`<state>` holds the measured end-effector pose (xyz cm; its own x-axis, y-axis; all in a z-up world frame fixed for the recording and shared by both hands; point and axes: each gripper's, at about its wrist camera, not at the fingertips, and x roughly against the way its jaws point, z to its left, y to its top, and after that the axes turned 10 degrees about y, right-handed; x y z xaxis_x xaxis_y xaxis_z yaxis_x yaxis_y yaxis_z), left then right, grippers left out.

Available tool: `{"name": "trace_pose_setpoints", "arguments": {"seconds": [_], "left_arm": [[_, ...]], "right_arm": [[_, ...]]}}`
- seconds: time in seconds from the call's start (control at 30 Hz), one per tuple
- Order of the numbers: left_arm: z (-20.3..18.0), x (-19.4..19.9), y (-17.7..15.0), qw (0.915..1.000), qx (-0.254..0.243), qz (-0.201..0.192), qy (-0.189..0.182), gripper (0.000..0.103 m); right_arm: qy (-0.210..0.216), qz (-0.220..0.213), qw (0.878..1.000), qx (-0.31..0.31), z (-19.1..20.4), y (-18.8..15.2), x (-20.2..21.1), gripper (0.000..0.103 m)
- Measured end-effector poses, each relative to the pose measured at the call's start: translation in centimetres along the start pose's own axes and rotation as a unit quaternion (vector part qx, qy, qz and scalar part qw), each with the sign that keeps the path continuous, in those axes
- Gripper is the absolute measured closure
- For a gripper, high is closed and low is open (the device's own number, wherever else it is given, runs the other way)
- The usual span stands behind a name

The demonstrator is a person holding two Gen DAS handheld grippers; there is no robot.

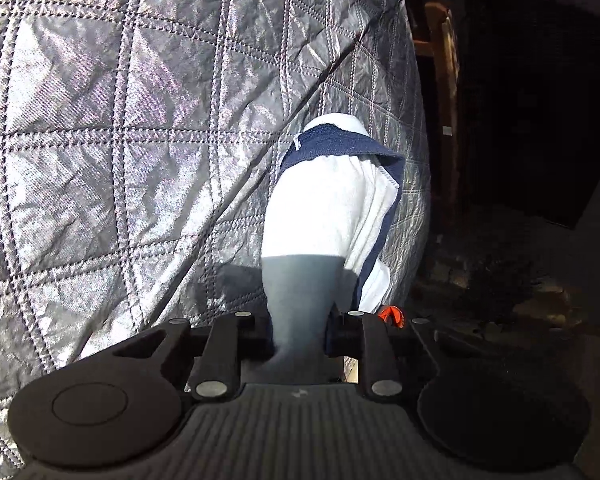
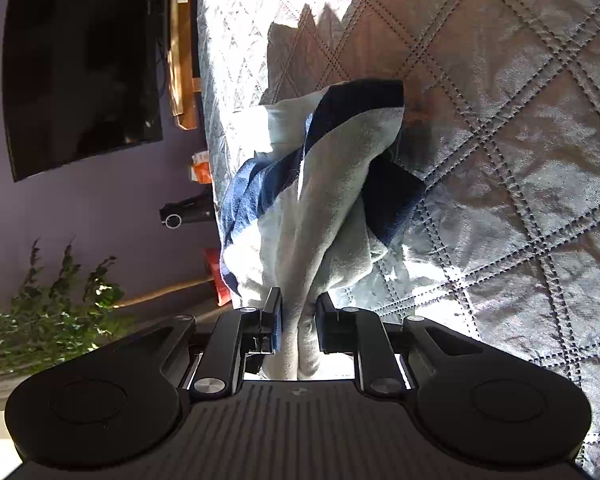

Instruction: Fold clothes

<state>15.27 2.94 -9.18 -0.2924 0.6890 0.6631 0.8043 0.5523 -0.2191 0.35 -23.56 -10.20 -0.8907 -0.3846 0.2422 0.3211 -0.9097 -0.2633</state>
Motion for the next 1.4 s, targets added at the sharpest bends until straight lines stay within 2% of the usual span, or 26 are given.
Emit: {"name": "trace_pose_setpoints", "arguments": {"seconds": [0.1,0.17,0.23,0.37,0.4,0.43,0.47,0.5,0.53,0.6,0.67,0.77,0.97,1.1,1.2,1.33,1.4], "left_arm": [[0.4,0.1,-0.2,0.9997,0.023,0.005,-0.005,0.085],[0.6,0.2,-0.4,0.9996,0.028,0.006,-0.007,0.085],[0.7,0.3,-0.6,0.9995,0.029,0.007,-0.007,0.085],[0.5,0.4,-1.2,0.9992,0.031,0.015,-0.018,0.085],[0.4,0.3,-1.3,0.9992,0.032,0.017,-0.018,0.085],[0.4,0.2,-1.4,0.9992,0.031,0.019,-0.017,0.085],[0.4,0.2,-1.5,0.9992,0.032,0.02,-0.016,0.085],[0.3,0.2,-1.4,0.9991,0.032,0.02,-0.018,0.085],[0.3,0.3,-1.4,0.9991,0.031,0.019,-0.021,0.084],[0.1,0.6,-1.3,0.9994,0.025,0.013,-0.021,0.08],[0.2,0.9,-1.2,0.9994,0.028,0.009,-0.018,0.07],[0.9,0.8,-0.4,0.999,0.043,-0.003,-0.006,0.062],[1.4,0.8,-0.1,0.9985,0.043,0.007,0.031,0.067],[1.7,0.7,0.7,0.9975,0.056,0.036,0.021,0.067],[1.2,-0.4,1.8,0.9972,0.042,0.062,0.003,0.064],[0.4,0.1,2.2,0.9982,0.035,0.026,0.041,0.062],[0.8,1.6,2.8,0.9972,0.054,-0.017,0.048,0.071]], "right_arm": [[0.013,-0.011,0.999,-0.03,-1.2,-1.4,0.9,0.059],[0.025,-0.022,0.998,-0.052,-1.9,-2.1,1.0,0.034],[0.03,-0.038,0.997,-0.063,-2.0,-2.4,0.4,0.03],[0.028,-0.07,0.995,-0.062,-1.5,-2.2,-1.1,0.03],[0.029,-0.07,0.995,-0.061,-1.5,-2.0,-1.4,0.032],[0.03,-0.069,0.995,-0.06,-1.4,-1.8,-1.8,0.042],[0.031,-0.069,0.995,-0.059,-1.3,-1.6,-2.1,0.069],[0.032,-0.069,0.995,-0.058,-1.2,-1.4,-2.4,0.085],[0.035,-0.06,0.997,-0.044,-0.7,-1.2,-2.5,0.087],[0.036,-0.043,0.998,-0.027,0.1,-0.8,-2.6,0.089],[0.033,-0.024,0.999,-0.025,0.7,-0.4,-2.3,0.089],[0.012,0.007,1.0,0.013,1.8,-0.4,-0.9,0.089],[-0.002,0.022,1.0,0.02,2.1,-0.8,3.6,0.09],[0.0,0.03,0.999,0.032,2.7,-1.1,6.3,0.09],[0.009,0.022,0.999,0.03,3.2,-0.7,7.3,0.091],[0.019,0.023,0.999,0.018,3.5,-0.7,7.3,0.091],[0.024,0.019,0.999,0.016,3.5,-0.5,8.5,0.091]]}}
